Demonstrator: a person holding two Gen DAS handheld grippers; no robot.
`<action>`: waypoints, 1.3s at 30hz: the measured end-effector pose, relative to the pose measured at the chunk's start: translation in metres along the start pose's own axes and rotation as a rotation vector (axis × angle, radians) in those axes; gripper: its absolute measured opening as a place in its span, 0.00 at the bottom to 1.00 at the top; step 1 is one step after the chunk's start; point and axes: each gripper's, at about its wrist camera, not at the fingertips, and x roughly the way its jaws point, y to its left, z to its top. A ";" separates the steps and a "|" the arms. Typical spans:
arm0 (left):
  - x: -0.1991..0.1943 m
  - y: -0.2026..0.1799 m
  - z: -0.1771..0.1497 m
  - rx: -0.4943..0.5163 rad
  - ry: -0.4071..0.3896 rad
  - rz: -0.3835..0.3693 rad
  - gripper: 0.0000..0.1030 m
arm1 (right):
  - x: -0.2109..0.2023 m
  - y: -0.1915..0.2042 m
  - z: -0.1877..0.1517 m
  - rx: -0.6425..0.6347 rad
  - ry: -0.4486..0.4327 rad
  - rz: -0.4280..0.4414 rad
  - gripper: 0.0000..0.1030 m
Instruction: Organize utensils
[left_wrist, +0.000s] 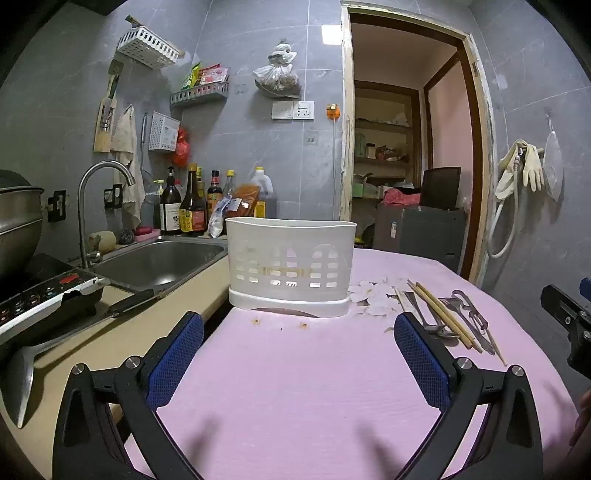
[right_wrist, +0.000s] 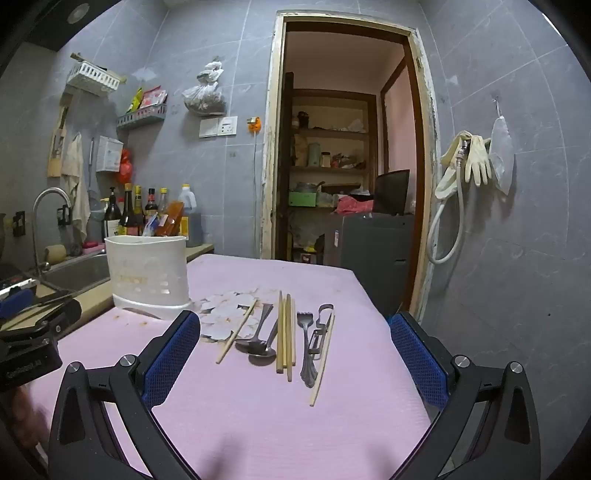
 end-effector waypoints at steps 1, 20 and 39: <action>0.000 0.000 0.000 -0.001 -0.003 0.000 0.98 | 0.000 0.000 0.000 0.002 0.004 0.001 1.00; -0.003 -0.007 0.001 0.005 -0.008 -0.005 0.98 | 0.003 -0.001 -0.001 0.005 0.013 0.002 1.00; -0.003 -0.002 0.001 -0.003 -0.007 -0.006 0.98 | 0.006 -0.001 -0.005 0.004 0.019 0.005 1.00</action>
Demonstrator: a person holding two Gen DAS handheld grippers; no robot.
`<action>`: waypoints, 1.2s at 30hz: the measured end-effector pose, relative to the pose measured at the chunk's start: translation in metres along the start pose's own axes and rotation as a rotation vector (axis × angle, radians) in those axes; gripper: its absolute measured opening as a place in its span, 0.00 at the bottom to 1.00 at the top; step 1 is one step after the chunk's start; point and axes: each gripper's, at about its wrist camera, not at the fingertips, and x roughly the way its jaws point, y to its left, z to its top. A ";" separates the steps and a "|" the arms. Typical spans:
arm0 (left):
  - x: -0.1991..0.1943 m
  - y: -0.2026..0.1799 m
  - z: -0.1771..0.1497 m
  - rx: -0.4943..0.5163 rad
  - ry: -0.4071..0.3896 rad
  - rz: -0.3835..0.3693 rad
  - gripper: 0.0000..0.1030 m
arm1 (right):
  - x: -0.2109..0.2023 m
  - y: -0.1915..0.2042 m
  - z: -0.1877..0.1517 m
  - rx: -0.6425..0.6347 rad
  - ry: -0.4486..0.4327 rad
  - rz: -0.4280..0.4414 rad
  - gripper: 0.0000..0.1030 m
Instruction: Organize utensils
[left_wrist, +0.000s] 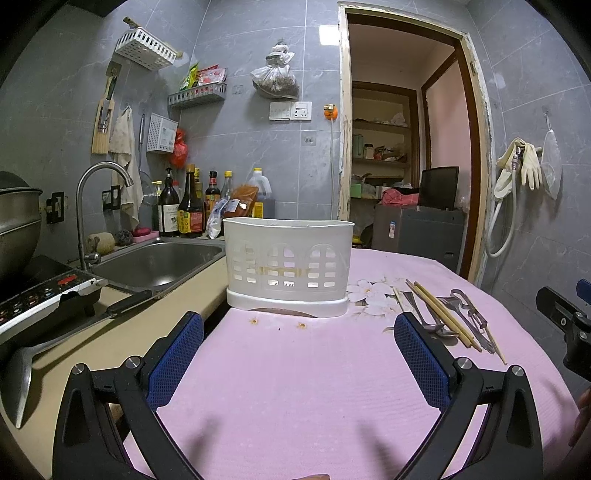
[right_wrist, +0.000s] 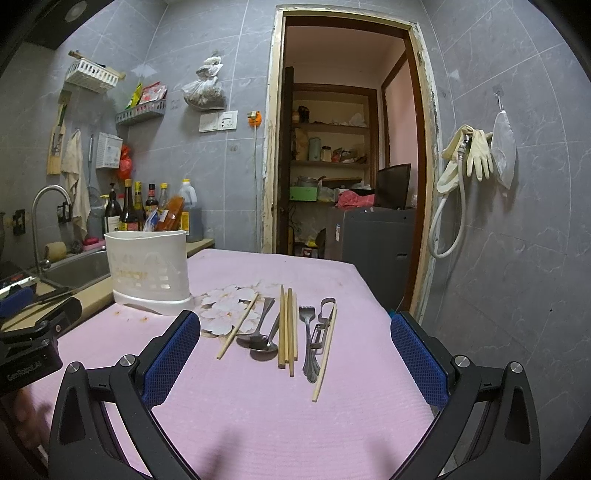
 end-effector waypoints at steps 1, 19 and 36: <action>0.000 0.000 0.000 0.000 0.001 0.001 0.98 | 0.000 0.000 0.001 0.000 0.001 0.000 1.00; 0.001 0.001 -0.001 -0.002 0.002 0.003 0.98 | 0.002 0.001 0.001 0.001 0.002 0.000 1.00; 0.001 0.001 -0.001 0.002 -0.001 0.002 0.98 | 0.001 0.001 0.001 0.003 0.004 0.001 1.00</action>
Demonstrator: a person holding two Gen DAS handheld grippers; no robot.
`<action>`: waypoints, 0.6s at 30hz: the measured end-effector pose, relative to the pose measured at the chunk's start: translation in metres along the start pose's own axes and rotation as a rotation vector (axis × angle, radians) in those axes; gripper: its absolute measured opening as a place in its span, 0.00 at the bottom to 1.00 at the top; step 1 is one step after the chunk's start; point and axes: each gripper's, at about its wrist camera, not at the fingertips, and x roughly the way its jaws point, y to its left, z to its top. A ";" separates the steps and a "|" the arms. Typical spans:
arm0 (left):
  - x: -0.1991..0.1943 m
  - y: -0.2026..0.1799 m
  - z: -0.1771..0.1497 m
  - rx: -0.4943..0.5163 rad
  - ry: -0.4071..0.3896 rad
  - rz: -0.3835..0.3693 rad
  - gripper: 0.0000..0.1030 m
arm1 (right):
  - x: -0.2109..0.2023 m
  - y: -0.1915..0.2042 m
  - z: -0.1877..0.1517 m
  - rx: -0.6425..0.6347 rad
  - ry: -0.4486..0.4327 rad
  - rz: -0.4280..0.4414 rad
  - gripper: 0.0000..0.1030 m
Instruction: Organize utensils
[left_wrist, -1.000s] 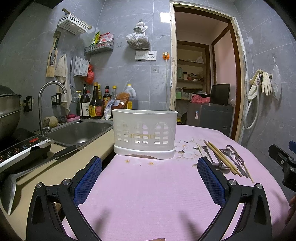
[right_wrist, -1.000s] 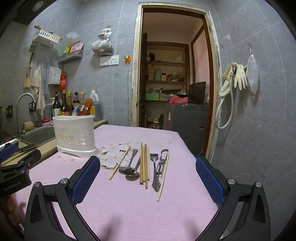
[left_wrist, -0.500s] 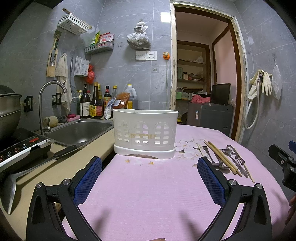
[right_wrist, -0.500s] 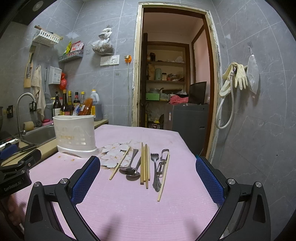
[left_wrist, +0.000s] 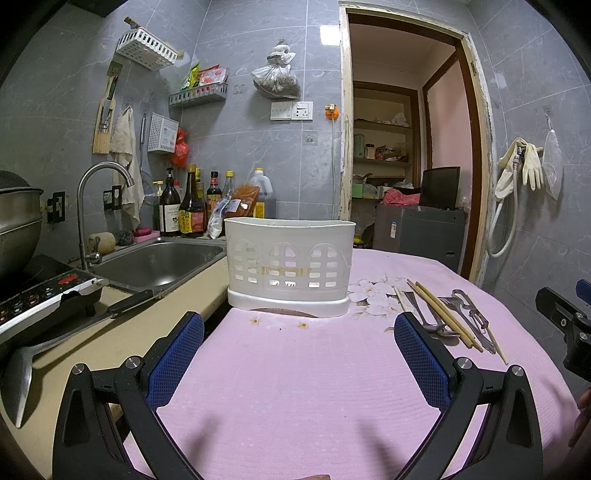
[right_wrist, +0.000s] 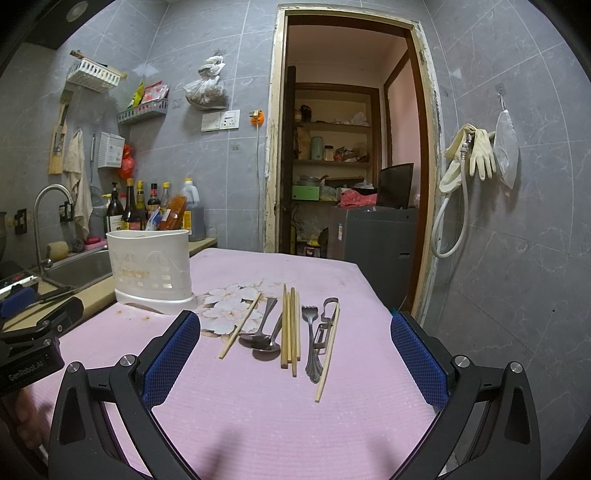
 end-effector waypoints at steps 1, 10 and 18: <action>0.000 0.000 0.000 -0.001 0.000 0.000 0.98 | 0.000 0.000 0.000 0.000 0.000 0.000 1.00; 0.000 0.000 0.000 0.000 0.002 0.002 0.98 | 0.001 -0.002 0.001 0.000 0.000 -0.001 1.00; 0.002 -0.001 0.000 -0.001 0.002 0.005 0.98 | 0.000 0.006 -0.003 0.001 0.001 0.003 1.00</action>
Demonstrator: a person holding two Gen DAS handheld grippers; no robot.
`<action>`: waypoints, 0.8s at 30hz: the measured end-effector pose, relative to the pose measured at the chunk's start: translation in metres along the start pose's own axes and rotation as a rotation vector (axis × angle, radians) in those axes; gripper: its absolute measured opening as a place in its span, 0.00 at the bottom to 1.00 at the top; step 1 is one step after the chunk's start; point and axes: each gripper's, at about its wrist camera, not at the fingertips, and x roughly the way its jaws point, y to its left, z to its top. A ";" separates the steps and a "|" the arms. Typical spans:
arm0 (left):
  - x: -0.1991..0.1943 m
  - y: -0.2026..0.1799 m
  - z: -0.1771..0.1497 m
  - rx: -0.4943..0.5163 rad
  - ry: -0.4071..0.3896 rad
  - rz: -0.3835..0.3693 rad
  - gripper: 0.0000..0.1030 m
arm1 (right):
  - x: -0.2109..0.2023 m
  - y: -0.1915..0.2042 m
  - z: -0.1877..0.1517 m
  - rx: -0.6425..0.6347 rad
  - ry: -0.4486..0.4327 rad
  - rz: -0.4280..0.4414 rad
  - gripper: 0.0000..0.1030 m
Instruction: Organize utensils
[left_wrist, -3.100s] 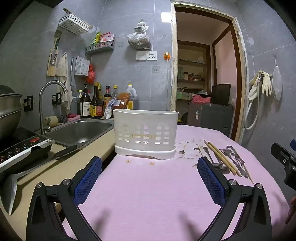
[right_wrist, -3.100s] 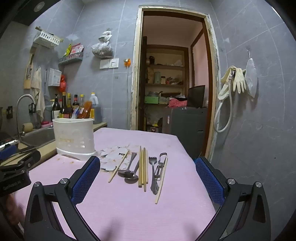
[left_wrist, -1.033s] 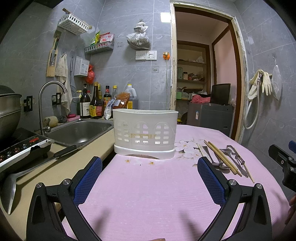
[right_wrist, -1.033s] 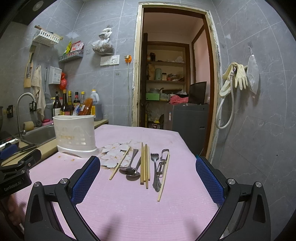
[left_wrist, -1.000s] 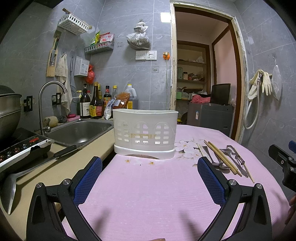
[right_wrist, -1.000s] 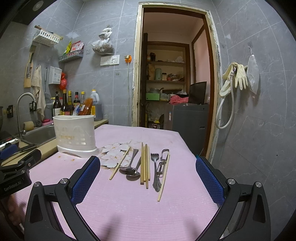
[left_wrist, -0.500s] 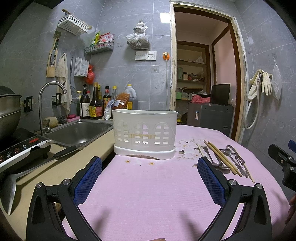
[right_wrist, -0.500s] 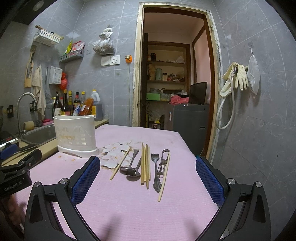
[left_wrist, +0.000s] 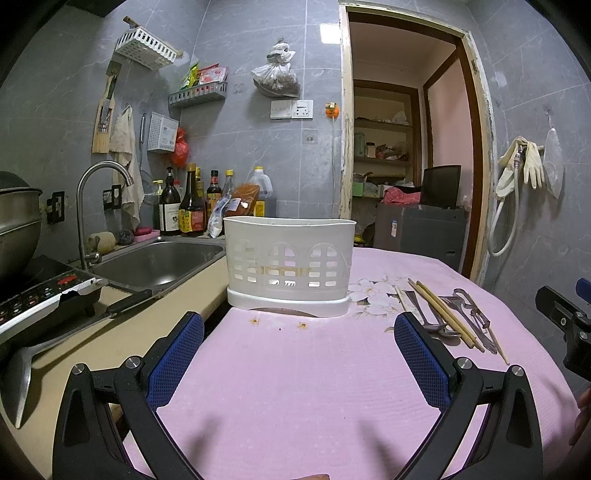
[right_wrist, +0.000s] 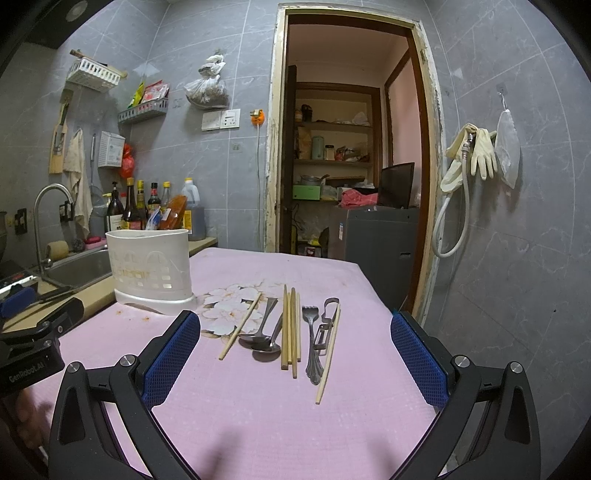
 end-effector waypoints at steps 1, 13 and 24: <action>0.001 0.000 0.000 0.001 0.001 0.001 0.98 | 0.000 0.000 0.000 0.000 0.001 0.001 1.00; 0.032 -0.012 0.043 0.043 -0.017 -0.037 0.98 | 0.018 -0.011 0.025 -0.060 -0.043 0.009 1.00; 0.106 -0.028 0.074 -0.014 0.162 -0.178 0.98 | 0.085 -0.058 0.063 -0.003 0.084 0.092 1.00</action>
